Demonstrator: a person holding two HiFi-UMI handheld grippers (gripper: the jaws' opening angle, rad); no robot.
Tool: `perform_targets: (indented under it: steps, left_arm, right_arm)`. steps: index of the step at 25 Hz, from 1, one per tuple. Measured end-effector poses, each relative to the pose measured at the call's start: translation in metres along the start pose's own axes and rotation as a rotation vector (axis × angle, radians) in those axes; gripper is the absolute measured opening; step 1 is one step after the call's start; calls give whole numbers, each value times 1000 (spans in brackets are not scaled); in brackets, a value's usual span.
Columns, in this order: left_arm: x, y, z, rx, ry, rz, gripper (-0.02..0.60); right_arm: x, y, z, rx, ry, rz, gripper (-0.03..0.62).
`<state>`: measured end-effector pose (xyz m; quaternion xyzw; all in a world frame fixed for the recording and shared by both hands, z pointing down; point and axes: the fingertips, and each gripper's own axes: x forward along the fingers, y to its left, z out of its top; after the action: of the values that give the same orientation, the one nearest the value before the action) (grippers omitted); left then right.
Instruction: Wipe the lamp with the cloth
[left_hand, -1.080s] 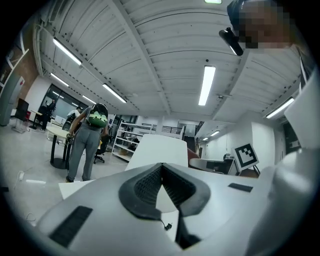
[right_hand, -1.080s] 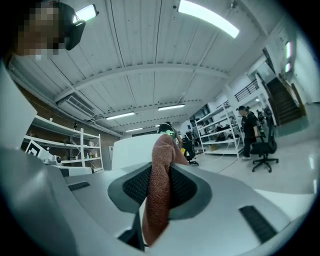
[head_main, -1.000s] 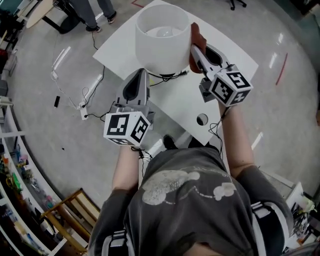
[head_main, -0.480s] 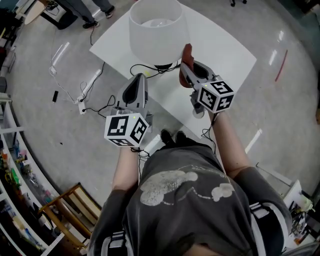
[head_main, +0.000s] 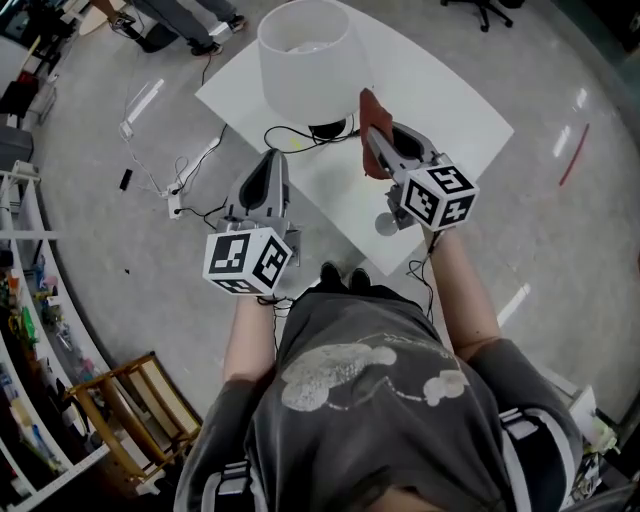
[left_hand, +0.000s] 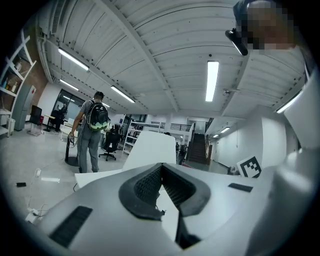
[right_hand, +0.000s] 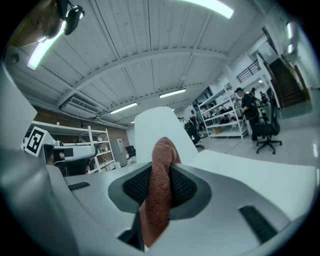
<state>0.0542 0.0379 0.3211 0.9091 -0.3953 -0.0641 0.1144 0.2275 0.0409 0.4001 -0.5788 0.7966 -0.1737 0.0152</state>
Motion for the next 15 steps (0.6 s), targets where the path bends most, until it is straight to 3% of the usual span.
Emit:
perform_targets:
  steps: [8,15]
  left_arm:
    - [10,-6,6,47,-25,-26,8]
    - [30,14,22,54,-40,-105,8]
  right_arm:
    - [0,8,73,-85,-168,31,86]
    - [19,17,89,-124,-208,-22,86]
